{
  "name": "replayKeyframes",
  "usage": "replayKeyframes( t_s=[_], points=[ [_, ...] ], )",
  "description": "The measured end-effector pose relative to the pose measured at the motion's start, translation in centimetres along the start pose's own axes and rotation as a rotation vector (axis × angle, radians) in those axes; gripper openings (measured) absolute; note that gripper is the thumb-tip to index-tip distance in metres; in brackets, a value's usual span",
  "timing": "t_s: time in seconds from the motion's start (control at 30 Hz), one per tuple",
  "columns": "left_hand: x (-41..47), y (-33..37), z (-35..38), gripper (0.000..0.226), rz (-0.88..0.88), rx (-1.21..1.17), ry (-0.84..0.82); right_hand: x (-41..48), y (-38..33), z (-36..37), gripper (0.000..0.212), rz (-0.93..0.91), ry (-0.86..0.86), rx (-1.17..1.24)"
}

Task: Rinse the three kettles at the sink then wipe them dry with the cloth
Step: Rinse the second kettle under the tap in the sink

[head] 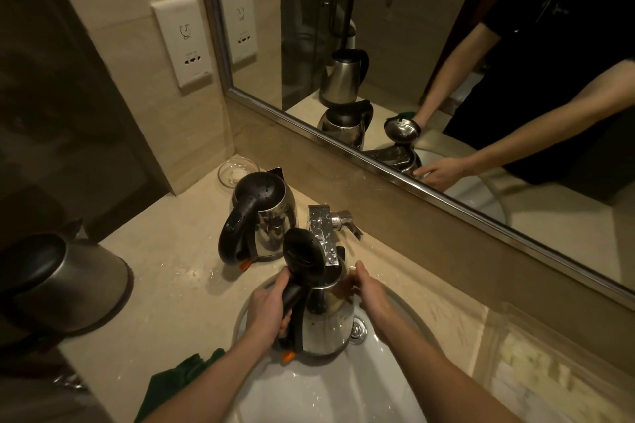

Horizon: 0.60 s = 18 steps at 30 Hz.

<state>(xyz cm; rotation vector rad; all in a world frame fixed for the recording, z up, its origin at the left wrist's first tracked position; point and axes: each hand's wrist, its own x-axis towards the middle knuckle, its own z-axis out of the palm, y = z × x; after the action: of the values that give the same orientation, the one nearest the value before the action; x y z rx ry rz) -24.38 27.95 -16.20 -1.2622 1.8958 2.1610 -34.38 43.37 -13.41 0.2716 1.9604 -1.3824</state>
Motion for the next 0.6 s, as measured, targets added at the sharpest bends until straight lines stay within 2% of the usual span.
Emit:
replayKeyframes(
  t_s=[0.13, 0.27, 0.6],
  points=[
    [-0.2, 0.0, -0.2, 0.055, 0.0, 0.003, 0.003, -0.5, 0.7, 0.7, 0.06, -0.005, -0.004, 0.062],
    [-0.4, 0.1, -0.3, 0.054, 0.005, 0.002, 0.014, -1.3, 0.3, 0.6, 0.051, 0.005, -0.036, 0.072],
    [-0.5, 0.4, -0.1, 0.054, -0.007, 0.005, 0.014, -1.4, -0.3, 0.8, 0.058, 0.017, -0.029, 0.089]
  ],
)
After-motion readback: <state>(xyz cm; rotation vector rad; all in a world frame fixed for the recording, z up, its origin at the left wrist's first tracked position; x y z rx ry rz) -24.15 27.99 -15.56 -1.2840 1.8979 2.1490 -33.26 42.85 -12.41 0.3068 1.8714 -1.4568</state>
